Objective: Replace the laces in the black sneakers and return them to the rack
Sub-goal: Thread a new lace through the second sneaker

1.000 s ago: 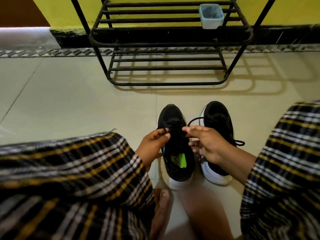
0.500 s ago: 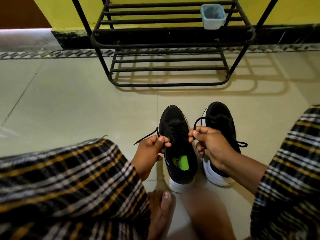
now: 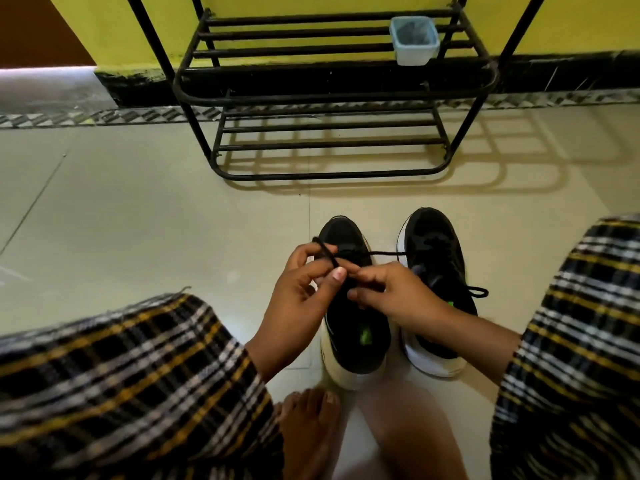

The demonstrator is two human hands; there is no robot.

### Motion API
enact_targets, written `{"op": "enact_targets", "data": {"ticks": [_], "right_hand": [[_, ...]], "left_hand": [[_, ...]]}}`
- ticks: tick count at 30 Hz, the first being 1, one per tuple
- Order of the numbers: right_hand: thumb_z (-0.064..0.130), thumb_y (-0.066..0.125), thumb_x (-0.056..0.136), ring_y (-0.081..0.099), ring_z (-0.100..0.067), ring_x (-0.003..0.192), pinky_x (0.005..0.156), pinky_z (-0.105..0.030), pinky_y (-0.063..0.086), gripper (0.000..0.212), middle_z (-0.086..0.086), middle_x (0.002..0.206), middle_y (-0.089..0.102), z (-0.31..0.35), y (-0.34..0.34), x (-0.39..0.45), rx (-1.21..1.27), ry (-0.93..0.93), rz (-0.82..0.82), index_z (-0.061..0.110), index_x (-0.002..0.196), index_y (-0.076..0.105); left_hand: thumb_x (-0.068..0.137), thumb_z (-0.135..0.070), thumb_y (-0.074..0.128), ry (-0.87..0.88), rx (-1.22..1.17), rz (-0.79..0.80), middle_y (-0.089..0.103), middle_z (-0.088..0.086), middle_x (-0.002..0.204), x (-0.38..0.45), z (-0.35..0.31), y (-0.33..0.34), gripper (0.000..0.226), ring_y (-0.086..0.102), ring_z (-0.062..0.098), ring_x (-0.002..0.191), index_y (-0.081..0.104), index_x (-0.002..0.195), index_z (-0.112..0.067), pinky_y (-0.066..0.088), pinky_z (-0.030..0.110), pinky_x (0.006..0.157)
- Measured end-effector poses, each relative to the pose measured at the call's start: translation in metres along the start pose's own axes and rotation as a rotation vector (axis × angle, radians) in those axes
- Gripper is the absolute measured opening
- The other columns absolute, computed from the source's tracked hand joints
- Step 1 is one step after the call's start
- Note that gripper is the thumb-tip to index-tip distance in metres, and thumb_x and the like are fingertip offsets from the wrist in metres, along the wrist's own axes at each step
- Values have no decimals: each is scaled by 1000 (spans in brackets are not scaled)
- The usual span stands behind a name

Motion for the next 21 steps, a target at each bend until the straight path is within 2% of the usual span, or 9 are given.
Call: {"op": "enact_targets", "data": {"ticks": [2,5,8,10,12,14,16,19,21], "right_hand": [[14,67,86,64,-11,90,78,-19,49,35,5,95,68,2,1,-2,-142,-28,57,23,120,64],[15,67,86,63,-12,94,79,-20,48,30,5,95,67,6,1,-3,-144,-75,62,20,116,66],[10,61,88,65,-16,89,77,-27,51,17,-3,91,69,9,2,-6,-113,-97,67,13,103,68],[4,61,85,61,-16,75,70,-25,49,12,0,78,64,12,4,-8,-83,-107,109,13,90,68],[-1,64,82,49,-13,63,60,-21,41,26,6,66,52,16,3,-10,-42,-103,147,24,74,60],[-7,61,81,44,-8,60,59,-19,37,35,6,63,46,17,1,-11,21,-72,167,24,66,54],[-12,56,81,44,0,58,60,-14,37,34,4,64,46,17,1,-12,111,-34,177,18,66,54],[2,56,72,50,-3,62,65,-16,41,9,0,67,51,18,4,-11,255,32,224,11,70,56],[9,55,70,53,-3,60,62,-15,43,2,-3,67,55,20,2,-12,297,48,238,9,72,57]], "left_hand": [[93,-13,56,54,102,27,52,-4,115,0,-4,3,17,50,-6,105,73,97,-12,38,3,78],[92,-17,58,64,187,26,57,-8,109,1,-4,6,18,51,-1,102,73,101,-11,36,7,79],[92,-31,53,58,292,41,60,-13,110,2,0,4,24,49,7,107,71,104,-20,42,22,87],[94,-34,49,40,353,28,63,-13,110,3,-1,1,26,49,5,105,68,109,-24,41,22,88],[98,-30,45,27,385,52,67,-8,104,4,-4,-1,26,51,4,95,67,107,-20,42,20,83],[98,-31,37,40,423,130,66,-1,92,3,-4,-1,33,54,9,84,65,99,-14,46,30,78],[96,-28,36,81,555,215,61,2,96,3,-3,-2,29,55,18,87,61,104,-15,48,41,76],[95,-17,42,130,790,293,57,2,114,5,-7,-4,30,53,25,100,53,124,-20,48,41,80],[95,-18,43,166,853,288,57,1,117,7,-11,-5,32,52,26,104,51,126,-21,47,38,82]]}}
Point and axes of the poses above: each hand's wrist, its own x-axis towards the middle knuckle, its own y-axis out of the palm, z = x × y, the point moved 2 cm from there along x, towards the middle knuckle
